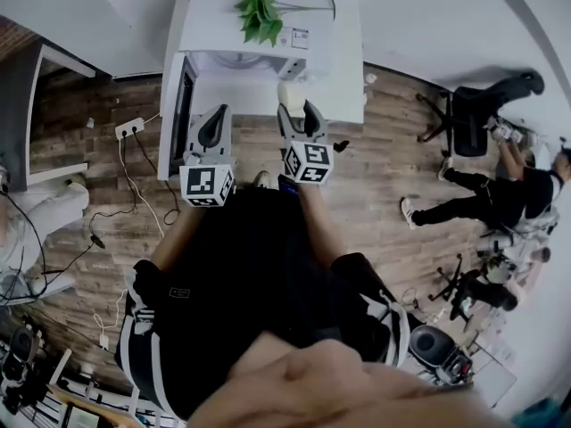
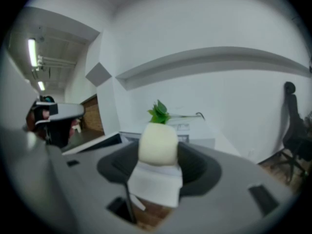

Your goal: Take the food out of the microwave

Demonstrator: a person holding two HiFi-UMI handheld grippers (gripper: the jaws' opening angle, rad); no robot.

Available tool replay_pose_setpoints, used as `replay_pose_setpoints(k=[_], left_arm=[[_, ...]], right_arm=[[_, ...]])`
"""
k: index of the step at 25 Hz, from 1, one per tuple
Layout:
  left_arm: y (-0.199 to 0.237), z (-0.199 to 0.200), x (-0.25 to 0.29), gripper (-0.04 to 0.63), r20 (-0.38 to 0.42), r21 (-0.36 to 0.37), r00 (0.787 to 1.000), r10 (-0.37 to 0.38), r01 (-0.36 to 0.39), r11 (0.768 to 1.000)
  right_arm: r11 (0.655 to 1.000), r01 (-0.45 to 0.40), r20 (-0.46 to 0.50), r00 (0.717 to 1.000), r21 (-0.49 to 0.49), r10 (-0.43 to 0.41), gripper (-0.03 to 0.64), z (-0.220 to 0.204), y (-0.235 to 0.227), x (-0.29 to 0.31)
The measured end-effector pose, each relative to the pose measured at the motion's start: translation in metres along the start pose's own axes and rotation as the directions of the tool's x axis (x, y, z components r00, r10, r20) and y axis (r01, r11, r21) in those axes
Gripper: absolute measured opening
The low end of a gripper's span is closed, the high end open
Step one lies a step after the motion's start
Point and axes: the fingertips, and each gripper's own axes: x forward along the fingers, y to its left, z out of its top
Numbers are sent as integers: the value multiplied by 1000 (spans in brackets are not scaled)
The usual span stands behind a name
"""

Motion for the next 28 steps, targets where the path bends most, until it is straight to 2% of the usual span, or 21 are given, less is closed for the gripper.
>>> replay_pose_setpoints(k=[12, 16, 28], left_arm=[[4, 3, 0, 31, -7, 47, 999, 53, -52, 997], [7, 1, 0, 31, -6, 41, 997, 73, -73, 996], [0, 4, 3, 32, 6, 34, 998, 68, -68, 997]], right_arm=[[999, -37, 78, 996, -2, 37, 281, 28, 2, -33], [999, -47, 92, 995, -8, 48, 281, 34, 3, -42], [999, -54, 109, 993, -7, 55, 281, 41, 4, -55]])
